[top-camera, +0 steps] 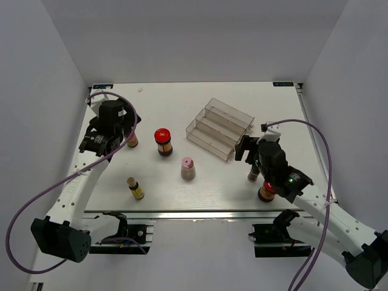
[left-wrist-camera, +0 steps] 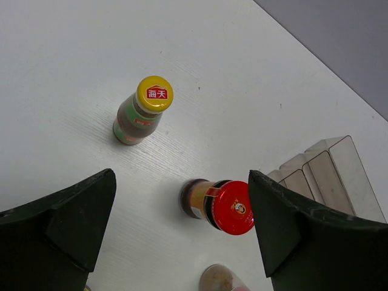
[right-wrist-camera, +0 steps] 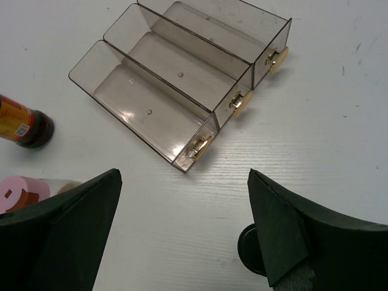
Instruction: Organize the condiment bottles
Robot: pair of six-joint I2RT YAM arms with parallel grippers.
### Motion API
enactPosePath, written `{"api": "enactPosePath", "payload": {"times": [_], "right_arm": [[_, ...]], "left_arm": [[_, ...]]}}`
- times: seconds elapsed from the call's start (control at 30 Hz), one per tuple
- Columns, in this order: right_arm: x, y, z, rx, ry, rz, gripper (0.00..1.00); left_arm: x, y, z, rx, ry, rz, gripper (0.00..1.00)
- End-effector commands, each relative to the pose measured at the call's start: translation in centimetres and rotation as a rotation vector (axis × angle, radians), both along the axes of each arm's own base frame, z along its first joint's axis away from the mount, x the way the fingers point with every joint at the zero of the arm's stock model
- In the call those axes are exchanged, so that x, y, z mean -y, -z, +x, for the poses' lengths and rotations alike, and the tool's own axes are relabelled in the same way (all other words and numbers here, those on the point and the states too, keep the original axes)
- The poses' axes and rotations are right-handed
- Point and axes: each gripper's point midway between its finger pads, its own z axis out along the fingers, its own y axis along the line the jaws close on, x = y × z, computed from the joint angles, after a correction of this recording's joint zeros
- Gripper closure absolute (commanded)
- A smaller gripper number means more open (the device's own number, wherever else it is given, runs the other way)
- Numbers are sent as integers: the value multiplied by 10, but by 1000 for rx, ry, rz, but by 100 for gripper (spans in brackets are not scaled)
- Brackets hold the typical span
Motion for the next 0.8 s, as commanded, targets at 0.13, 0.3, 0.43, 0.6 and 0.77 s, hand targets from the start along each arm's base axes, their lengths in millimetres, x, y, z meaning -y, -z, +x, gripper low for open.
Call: {"api": "enactPosePath", "payload": {"times": [0.13,0.3,0.43,0.6,0.77], "right_arm": [[-13,-33,10,117,-58,40,11],[-2,-28,11,135,-2,27,11],[9,-25,12,136,46,-2,11],[18,-20,13,117,85,-43,11],[21,-15,13,108,99,-58,11]], "left_arm": [[-20,-5,2,-9,-88,69,2],[-16,4,23,5,-4,60,2],[-15,16,44,-13,108,144,2],[-19,39,62,-53,159,246,3],[-22,57,67,-112,188,305,10]]}}
